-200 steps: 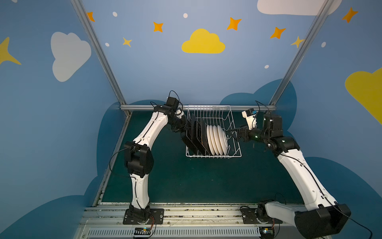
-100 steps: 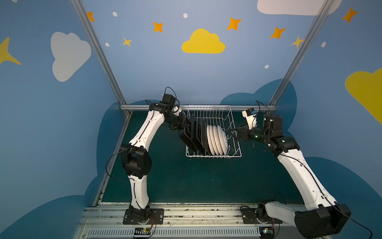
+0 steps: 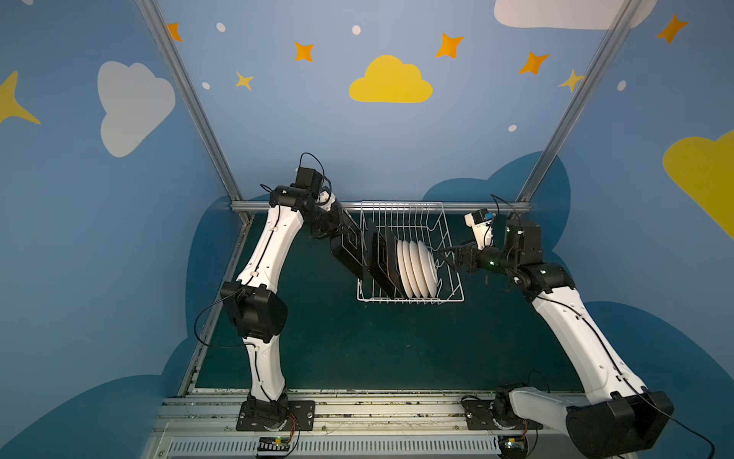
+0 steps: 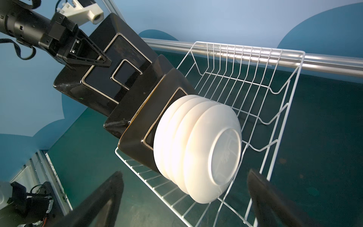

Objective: Unload the plates from the dish rack
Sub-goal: Pick up a plate from the dish rack.

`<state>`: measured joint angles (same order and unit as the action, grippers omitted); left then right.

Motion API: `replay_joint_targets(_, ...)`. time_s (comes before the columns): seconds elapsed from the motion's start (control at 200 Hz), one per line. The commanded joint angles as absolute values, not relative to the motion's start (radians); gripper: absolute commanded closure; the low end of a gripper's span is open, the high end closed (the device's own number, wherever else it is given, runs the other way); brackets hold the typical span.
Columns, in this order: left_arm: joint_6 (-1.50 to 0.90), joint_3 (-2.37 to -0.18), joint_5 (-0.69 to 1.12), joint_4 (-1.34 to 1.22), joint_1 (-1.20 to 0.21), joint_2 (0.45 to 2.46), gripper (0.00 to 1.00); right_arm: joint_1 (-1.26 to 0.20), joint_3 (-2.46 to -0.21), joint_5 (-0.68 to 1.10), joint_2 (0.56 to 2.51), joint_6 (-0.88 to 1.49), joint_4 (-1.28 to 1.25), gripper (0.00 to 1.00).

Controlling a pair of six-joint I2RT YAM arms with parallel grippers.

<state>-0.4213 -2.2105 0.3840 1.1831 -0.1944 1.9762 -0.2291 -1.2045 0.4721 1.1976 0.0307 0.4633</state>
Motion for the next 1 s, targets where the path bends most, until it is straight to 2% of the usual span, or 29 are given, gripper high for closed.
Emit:
replay_joint_targets(0.0,-0.395,-2.281,0.395,1.159,-0.189,1.893,0.97,-0.235,-1.196,0.483,1.180,0.050,0.433,0.02)
replay_joint_targets(0.345,-0.351,-2.326,0.399,1.127,-0.181,1.860,0.97,-0.234,-1.209,0.508,1.190,0.089,0.413,0.02)
replay_joint_targets(0.511,-0.252,-2.291,0.417,1.043,-0.191,1.809,0.97,-0.234,-1.230,0.527,1.209,0.139,0.402,0.02)
replay_joint_targets(0.631,-0.143,-2.241,0.354,0.986,-0.220,1.756,0.97,-0.234,-1.267,0.534,1.233,0.175,0.407,0.02)
replay_joint_targets(0.786,0.012,-2.060,0.255,0.818,-0.273,1.637,0.97,-0.236,-1.312,0.573,1.274,0.271,0.375,0.02)
replay_joint_targets(0.996,0.197,-1.688,0.104,0.410,-0.333,1.415,0.97,-0.240,-1.408,0.568,1.340,0.402,0.384,0.02)
